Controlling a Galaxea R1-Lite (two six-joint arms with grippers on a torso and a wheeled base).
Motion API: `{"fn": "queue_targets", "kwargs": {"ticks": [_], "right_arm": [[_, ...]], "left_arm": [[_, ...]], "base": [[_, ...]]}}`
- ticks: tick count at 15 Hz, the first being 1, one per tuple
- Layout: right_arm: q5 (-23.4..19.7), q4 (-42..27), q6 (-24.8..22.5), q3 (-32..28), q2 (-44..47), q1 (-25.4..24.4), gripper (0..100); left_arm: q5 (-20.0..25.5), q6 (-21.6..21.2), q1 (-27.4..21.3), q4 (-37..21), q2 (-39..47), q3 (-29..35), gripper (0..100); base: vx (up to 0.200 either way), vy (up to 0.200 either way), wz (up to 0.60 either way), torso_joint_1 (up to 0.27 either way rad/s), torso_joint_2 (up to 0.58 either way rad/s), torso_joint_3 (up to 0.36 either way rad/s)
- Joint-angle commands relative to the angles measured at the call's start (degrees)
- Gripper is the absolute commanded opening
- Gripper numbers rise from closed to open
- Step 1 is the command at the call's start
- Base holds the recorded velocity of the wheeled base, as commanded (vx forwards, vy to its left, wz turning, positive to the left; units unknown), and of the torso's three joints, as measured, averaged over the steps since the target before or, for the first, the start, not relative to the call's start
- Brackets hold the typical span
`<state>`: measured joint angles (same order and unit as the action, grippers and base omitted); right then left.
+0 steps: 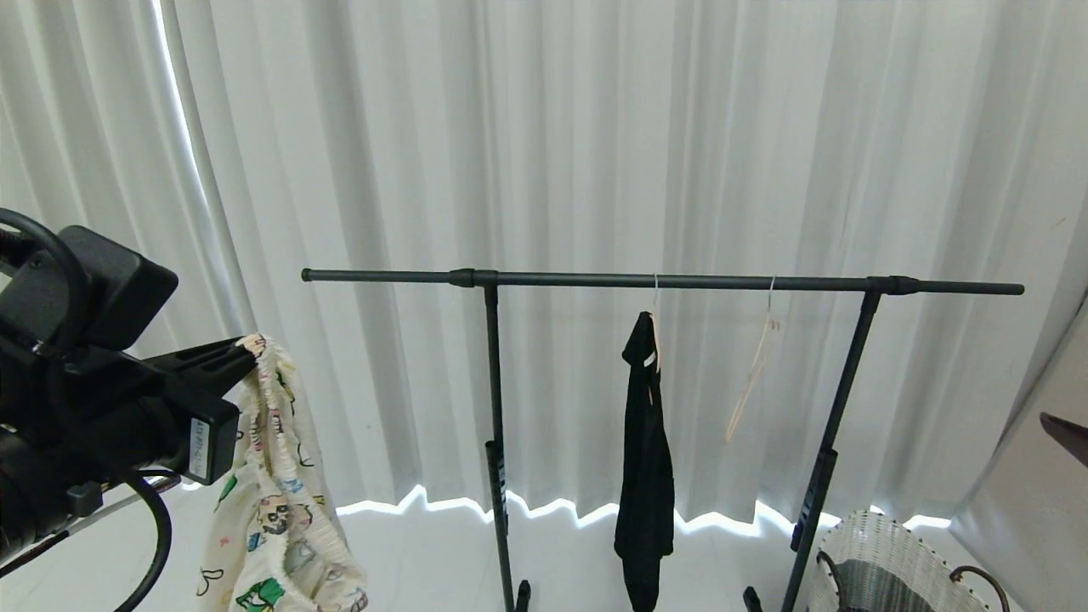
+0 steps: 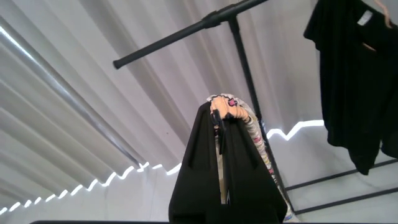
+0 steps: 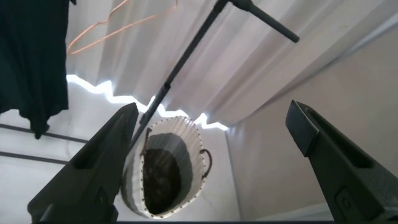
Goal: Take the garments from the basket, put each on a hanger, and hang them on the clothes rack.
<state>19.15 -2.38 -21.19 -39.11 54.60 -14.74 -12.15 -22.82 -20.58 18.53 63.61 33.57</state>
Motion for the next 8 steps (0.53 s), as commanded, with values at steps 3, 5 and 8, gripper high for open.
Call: {"fn": "queue_targets", "kwargs": {"ticks": [3,5,8], "right_arm": [[-0.96,0.53,1.94,-0.18,1.82,-0.03,100],[-1.49,5.28,3.87,0.08,4.99,-0.03,100],[-1.4,9.06,7.12,-0.09,8.06,-0.03,100]], "left_arm": [[-0.06,-0.03,-0.78,0.02,-0.24,-0.09,0],[-0.15,-0.03,-2.71,0.02,-0.24,0.0,0],[-0.33,-0.03,-3.77,0.02,-0.24,0.09,0]], "base": [[0.133,0.0,0.0,0.003,0.0,0.002],[0.2,0.0,0.0,0.0,0.01,0.002],[0.2,0.0,0.0,-0.004,-0.01,0.007]]}}
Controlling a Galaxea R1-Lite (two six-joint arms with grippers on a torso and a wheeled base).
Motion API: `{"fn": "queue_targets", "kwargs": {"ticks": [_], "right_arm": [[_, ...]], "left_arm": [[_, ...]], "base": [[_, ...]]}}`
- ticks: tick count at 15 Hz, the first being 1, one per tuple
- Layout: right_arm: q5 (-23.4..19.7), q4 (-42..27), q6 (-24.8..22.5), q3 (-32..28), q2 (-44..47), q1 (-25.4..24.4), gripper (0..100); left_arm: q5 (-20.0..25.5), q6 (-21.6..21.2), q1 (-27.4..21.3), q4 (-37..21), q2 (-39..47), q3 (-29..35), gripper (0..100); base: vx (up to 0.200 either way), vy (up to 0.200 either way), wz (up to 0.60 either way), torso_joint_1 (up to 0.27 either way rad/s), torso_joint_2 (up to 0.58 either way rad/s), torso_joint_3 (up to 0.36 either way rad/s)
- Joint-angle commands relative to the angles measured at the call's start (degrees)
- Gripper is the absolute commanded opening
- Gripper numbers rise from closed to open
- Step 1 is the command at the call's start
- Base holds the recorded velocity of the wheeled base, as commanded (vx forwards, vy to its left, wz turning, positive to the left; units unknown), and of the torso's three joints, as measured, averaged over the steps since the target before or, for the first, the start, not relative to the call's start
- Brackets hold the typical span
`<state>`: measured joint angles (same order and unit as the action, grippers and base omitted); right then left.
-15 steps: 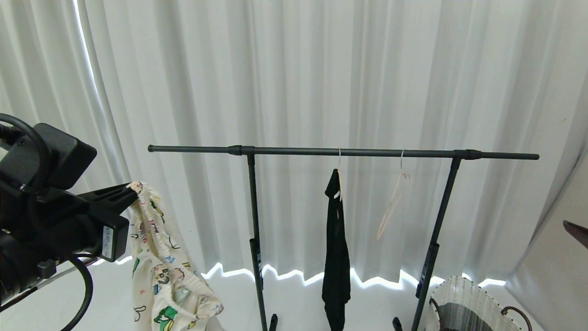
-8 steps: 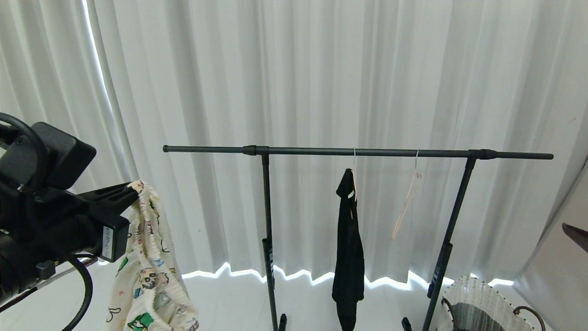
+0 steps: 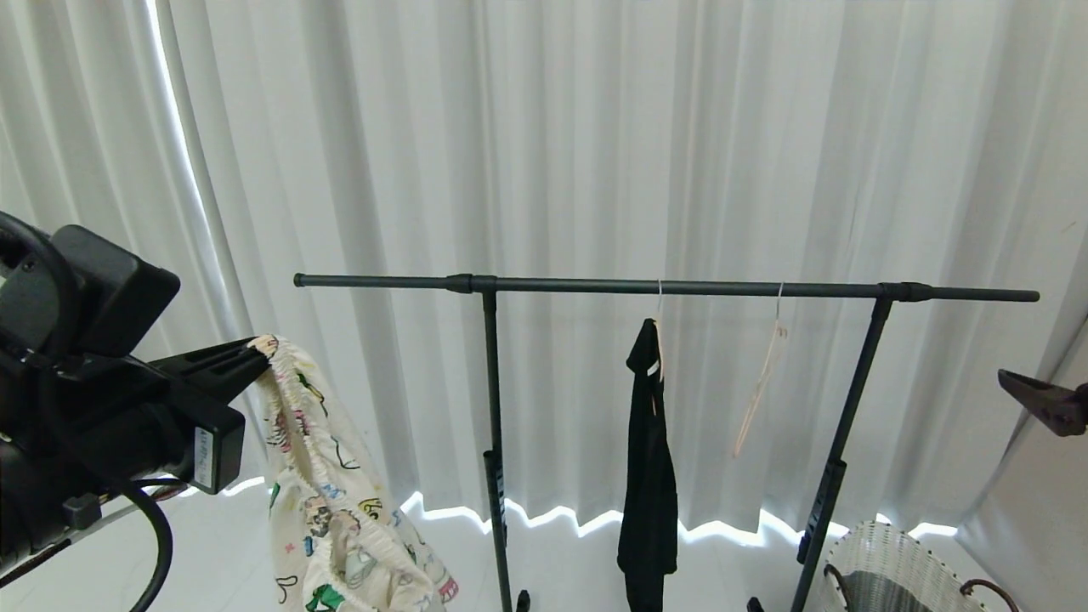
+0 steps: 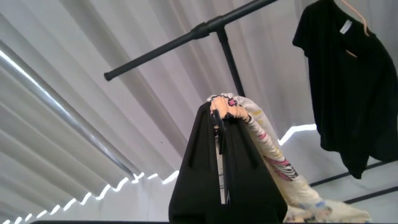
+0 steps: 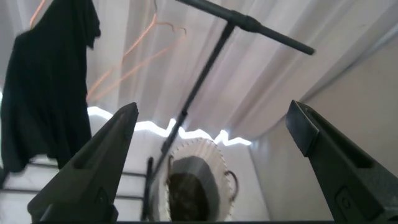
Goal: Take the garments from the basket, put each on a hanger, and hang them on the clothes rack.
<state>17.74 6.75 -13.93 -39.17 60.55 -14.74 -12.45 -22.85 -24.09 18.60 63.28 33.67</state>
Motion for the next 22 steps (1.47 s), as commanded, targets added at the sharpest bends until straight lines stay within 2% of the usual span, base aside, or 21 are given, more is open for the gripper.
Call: {"fn": "queue_targets", "kwargs": {"ticks": [1,5,8,11,14,18,21,22], "right_arm": [[0.02,0.81,0.31,0.06,2.64,-0.03,100],[0.02,0.81,2.16,0.32,2.99,-0.2,100],[0.19,0.72,10.07,1.38,5.19,-0.2,100],[0.19,0.89,14.64,3.75,7.48,-0.2,100],[0.54,0.63,24.57,4.19,11.61,-1.7,100],[1.25,1.33,31.42,3.75,21.45,-3.81,100],[8.81,6.25,38.81,2.78,33.4,-6.79,100],[9.95,6.78,41.36,2.61,35.87,-8.03,100]], "left_arm": [[-0.03,-0.01,-0.26,-0.06,0.0,0.08,0],[-0.03,-0.01,-0.26,-0.06,-0.18,0.08,0],[-0.03,0.08,-0.26,-0.06,-0.18,0.26,0],[0.05,0.08,-0.26,-0.06,0.0,0.26,0],[0.14,0.17,-0.26,-0.06,0.0,-0.36,0],[0.23,0.35,-0.34,-0.06,0.26,-0.8,0],[0.23,0.61,-0.26,-0.06,0.26,-1.33,0],[0.23,0.7,-0.26,-0.06,0.09,-1.59,0]], "base": [[0.2,0.0,0.0,0.012,0.01,0.007],[0.2,0.0,0.0,0.006,0.01,0.001],[0.2,0.0,0.0,0.002,0.0,0.004],[0.2,0.0,0.0,-0.001,0.0,0.004],[0.2,0.0,0.0,0.001,0.0,0.001],[0.0,0.0,0.0,0.0,0.0,0.0],[0.0,0.0,0.0,0.0,0.0,0.0],[0.0,0.0,0.0,0.0,0.0,0.0]]}}
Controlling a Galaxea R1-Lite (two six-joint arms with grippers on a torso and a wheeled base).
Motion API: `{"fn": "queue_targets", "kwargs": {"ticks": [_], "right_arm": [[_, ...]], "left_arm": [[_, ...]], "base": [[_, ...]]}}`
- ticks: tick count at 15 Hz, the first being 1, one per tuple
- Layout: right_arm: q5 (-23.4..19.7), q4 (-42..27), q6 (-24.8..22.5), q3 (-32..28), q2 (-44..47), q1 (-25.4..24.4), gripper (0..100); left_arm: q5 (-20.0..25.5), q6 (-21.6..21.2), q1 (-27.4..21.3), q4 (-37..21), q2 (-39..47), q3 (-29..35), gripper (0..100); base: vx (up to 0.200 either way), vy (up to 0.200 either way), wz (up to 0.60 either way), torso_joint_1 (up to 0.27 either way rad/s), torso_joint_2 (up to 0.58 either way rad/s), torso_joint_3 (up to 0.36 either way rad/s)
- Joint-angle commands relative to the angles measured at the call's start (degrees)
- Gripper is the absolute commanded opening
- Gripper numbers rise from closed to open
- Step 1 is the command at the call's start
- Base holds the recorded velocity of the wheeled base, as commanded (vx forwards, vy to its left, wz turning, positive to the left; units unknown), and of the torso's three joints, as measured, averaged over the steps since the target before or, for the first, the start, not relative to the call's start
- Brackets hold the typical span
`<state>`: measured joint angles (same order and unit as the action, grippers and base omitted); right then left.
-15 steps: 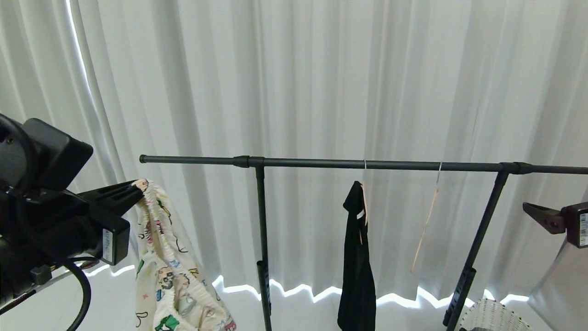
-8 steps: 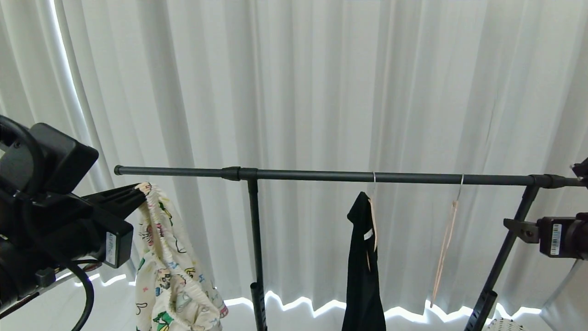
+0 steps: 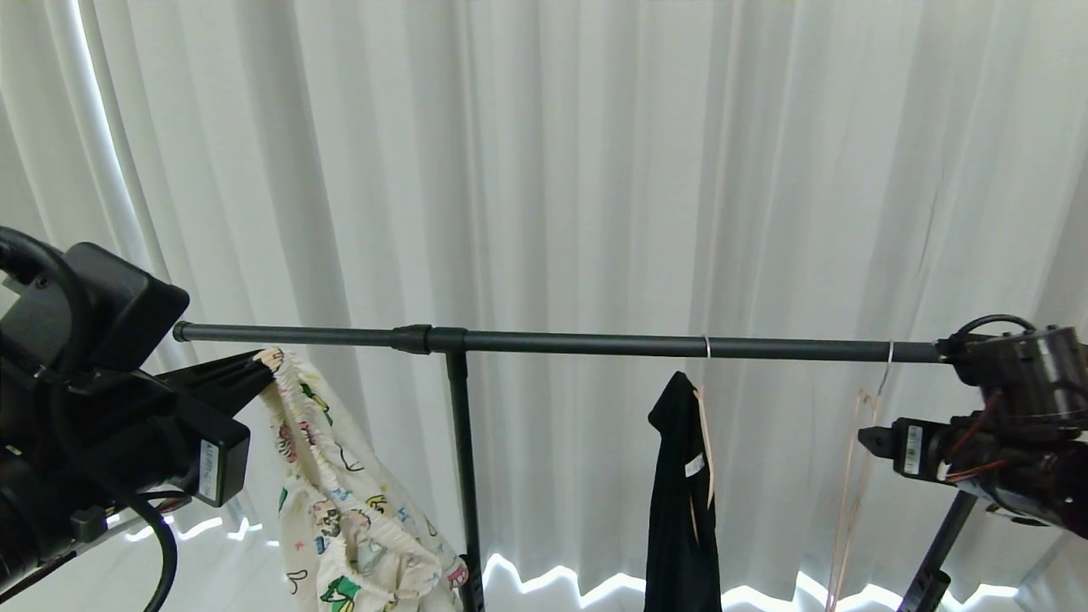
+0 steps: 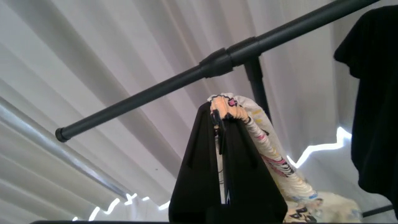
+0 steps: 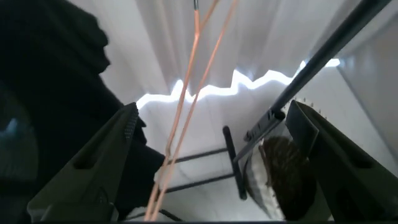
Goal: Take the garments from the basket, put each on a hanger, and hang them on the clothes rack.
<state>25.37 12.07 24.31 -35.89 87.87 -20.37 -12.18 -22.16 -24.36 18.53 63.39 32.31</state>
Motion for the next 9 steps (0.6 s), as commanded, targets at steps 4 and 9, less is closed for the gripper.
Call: {"fn": "queue_targets", "kwargs": {"ticks": [4,9], "right_arm": [[2.49,1.47,8.12,-0.76,13.29,-4.15,100],[2.84,1.2,12.34,-0.41,16.1,-4.5,100]], "left_arm": [[-0.04,0.01,0.1,0.02,-0.64,-0.49,0],[-0.04,-0.07,0.1,0.02,-0.46,-0.4,0]], "base": [[0.0,0.0,0.0,0.0,0.0,0.0],[0.0,0.0,0.0,0.0,0.0,0.0]]}}
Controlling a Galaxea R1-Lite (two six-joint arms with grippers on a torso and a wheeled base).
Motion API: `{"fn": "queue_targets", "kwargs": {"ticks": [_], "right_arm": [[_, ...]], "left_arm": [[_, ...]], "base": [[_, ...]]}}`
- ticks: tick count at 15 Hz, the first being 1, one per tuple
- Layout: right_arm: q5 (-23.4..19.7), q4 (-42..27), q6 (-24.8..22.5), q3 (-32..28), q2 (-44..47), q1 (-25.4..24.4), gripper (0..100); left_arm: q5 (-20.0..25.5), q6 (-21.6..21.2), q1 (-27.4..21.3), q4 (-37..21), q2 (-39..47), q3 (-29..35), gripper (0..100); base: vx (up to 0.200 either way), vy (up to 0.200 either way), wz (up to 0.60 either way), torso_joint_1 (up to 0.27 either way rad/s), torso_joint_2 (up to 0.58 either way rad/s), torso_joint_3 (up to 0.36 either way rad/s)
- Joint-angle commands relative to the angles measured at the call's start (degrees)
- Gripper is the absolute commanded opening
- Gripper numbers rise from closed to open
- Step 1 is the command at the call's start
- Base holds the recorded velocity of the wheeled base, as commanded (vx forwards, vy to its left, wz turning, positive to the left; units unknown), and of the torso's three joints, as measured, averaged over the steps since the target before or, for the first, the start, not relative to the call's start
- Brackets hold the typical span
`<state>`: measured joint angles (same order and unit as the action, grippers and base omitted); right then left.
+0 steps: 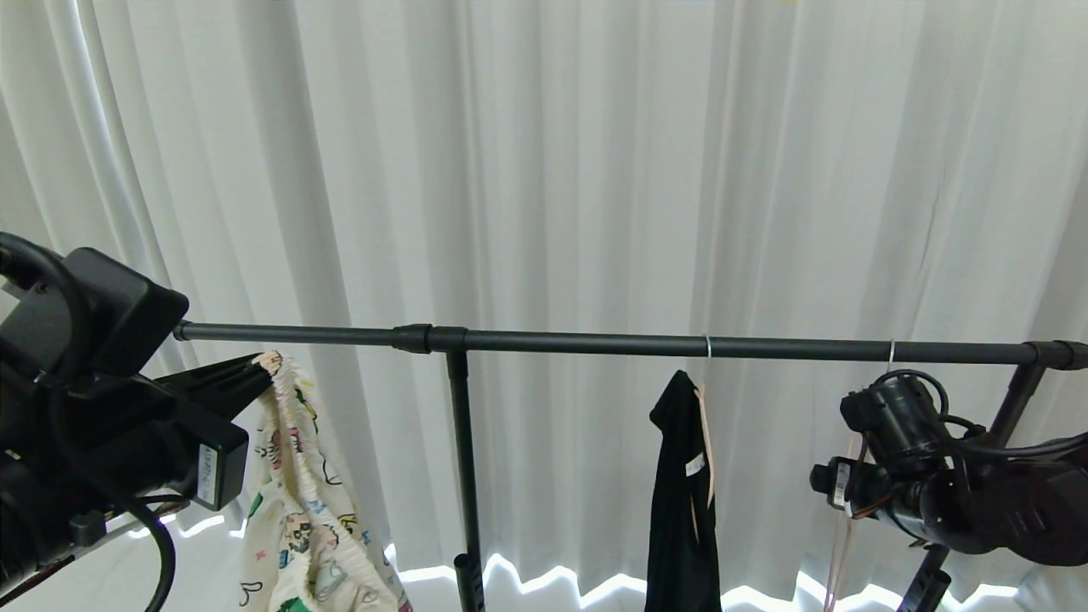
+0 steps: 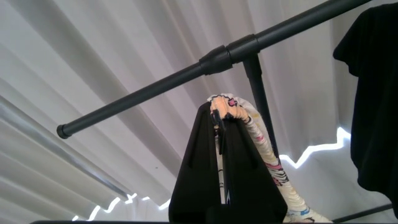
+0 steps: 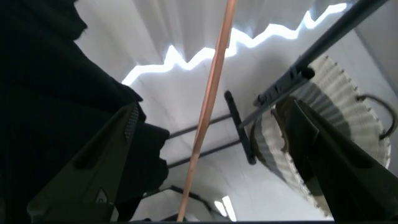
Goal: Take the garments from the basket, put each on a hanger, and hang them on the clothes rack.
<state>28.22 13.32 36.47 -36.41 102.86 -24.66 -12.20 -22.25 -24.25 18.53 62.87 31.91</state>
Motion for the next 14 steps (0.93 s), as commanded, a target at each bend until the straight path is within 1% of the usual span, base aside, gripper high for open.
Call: {"fn": "queue_targets", "kwargs": {"ticks": [1,4,6,7,14], "right_arm": [[-0.01,-0.14,0.7,0.11,1.29,-0.65,100],[-0.01,-0.32,0.79,0.11,1.46,-2.5,100],[-0.01,-0.23,0.79,0.03,2.78,-2.5,100],[-0.01,-0.23,0.79,0.03,3.04,-2.5,0],[-0.01,-0.23,0.7,0.03,4.19,-2.41,0]], "left_arm": [[-0.01,0.01,-0.01,0.02,0.06,-0.01,0],[-0.01,-0.25,-0.01,0.02,0.33,-0.01,0],[-0.01,-0.25,-0.01,0.02,0.24,-0.01,0],[-0.01,-0.34,-0.01,0.02,0.15,-0.01,0],[-0.01,-0.43,-0.01,0.02,0.33,0.25,0]], "base": [[0.0,0.0,0.0,0.0,0.0,0.0],[0.0,0.0,0.0,0.0,0.0,0.0],[0.0,0.0,0.0,0.0,0.0,0.0],[0.0,0.0,0.0,0.0,0.0,0.0],[0.0,0.0,0.0,0.0,0.0,0.0]]}}
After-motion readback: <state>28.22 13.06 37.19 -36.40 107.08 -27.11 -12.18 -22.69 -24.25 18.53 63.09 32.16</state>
